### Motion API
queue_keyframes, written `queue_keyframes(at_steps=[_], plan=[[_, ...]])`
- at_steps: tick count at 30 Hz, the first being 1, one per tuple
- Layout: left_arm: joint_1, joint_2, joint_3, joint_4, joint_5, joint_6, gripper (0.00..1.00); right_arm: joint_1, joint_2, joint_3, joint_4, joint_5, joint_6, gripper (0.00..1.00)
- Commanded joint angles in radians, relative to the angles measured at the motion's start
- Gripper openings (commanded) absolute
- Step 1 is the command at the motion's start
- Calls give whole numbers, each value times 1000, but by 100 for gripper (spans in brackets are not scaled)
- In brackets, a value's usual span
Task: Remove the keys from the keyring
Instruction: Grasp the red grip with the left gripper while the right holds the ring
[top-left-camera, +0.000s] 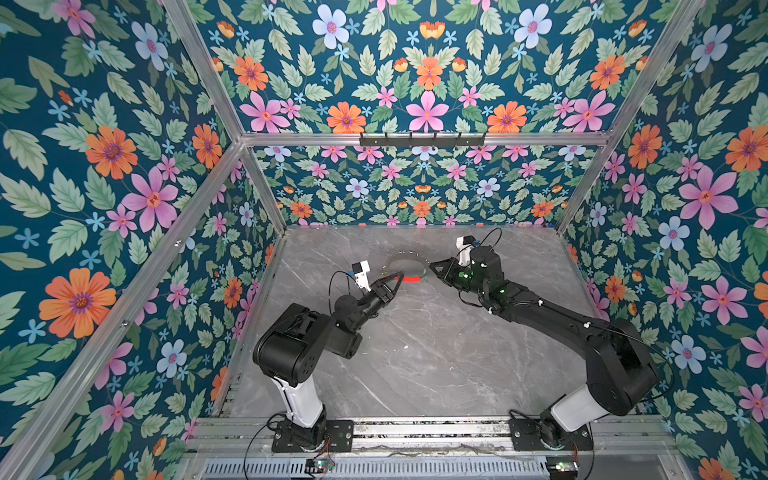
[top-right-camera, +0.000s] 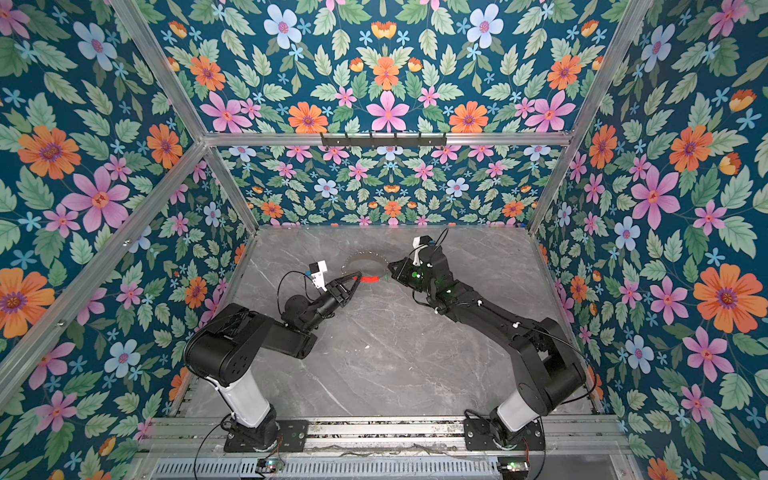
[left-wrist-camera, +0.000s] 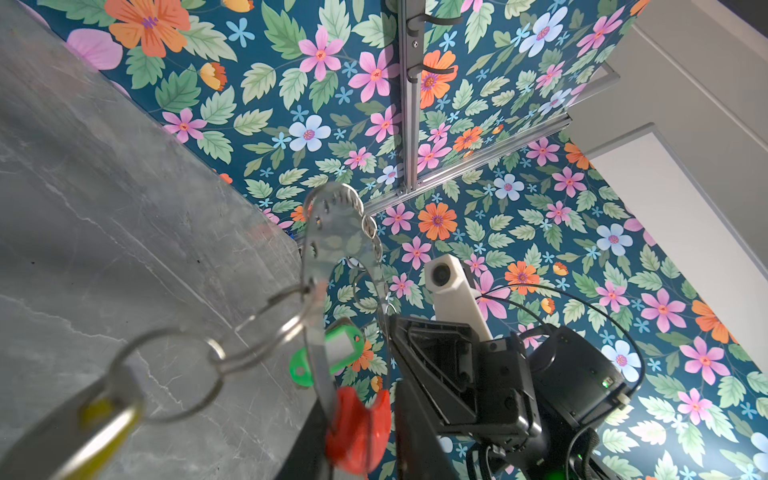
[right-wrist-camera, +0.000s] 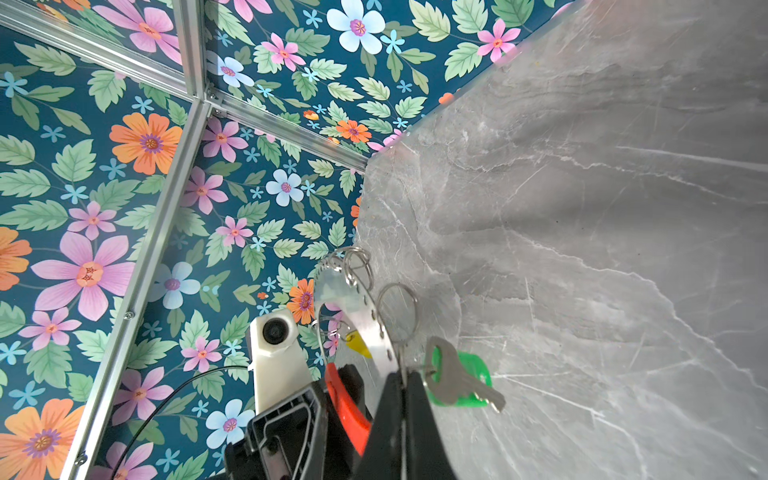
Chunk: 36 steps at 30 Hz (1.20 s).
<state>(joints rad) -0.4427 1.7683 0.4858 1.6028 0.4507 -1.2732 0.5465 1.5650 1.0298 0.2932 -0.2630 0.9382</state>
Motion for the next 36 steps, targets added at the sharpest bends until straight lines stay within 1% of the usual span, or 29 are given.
queue_keyframes(at_steps=[1, 7, 8, 11, 16, 18, 19, 22, 28, 31, 34, 36], plan=[[1, -6, 0, 69, 0, -1, 18, 3, -6, -6, 36, -16, 8, 0], [1, -14, 0, 69, -5, -18, 1, 6, -11, -11, 36, -40, 4, 0], [1, -19, -1, 69, -4, -20, 0, 6, -13, -11, 35, -45, -3, 0], [1, -37, -8, 69, -6, -29, 0, 7, -22, -9, 16, -61, -25, 0], [1, -59, -20, 67, 6, -69, 0, 7, -49, -22, 6, -94, -69, 23], [2, -59, -23, 68, 18, -93, 0, 6, -67, -31, 0, -103, -88, 30], [3, -59, -25, 68, 23, -103, 0, 6, -75, -36, -3, -106, -97, 31], [8, -72, -32, 68, 39, -122, 0, 8, -106, -48, -19, -119, -135, 34], [19, -125, -44, 37, 68, -135, 0, 6, -186, -95, -37, -101, -235, 34], [22, -166, -45, -12, 88, -127, 0, 6, -229, -113, -54, -67, -306, 35], [21, -227, -52, -103, 94, -96, 0, 5, -280, -145, -58, -19, -388, 36], [21, -274, -55, -176, 88, -73, 0, 5, -316, -150, -94, -28, -481, 38]])
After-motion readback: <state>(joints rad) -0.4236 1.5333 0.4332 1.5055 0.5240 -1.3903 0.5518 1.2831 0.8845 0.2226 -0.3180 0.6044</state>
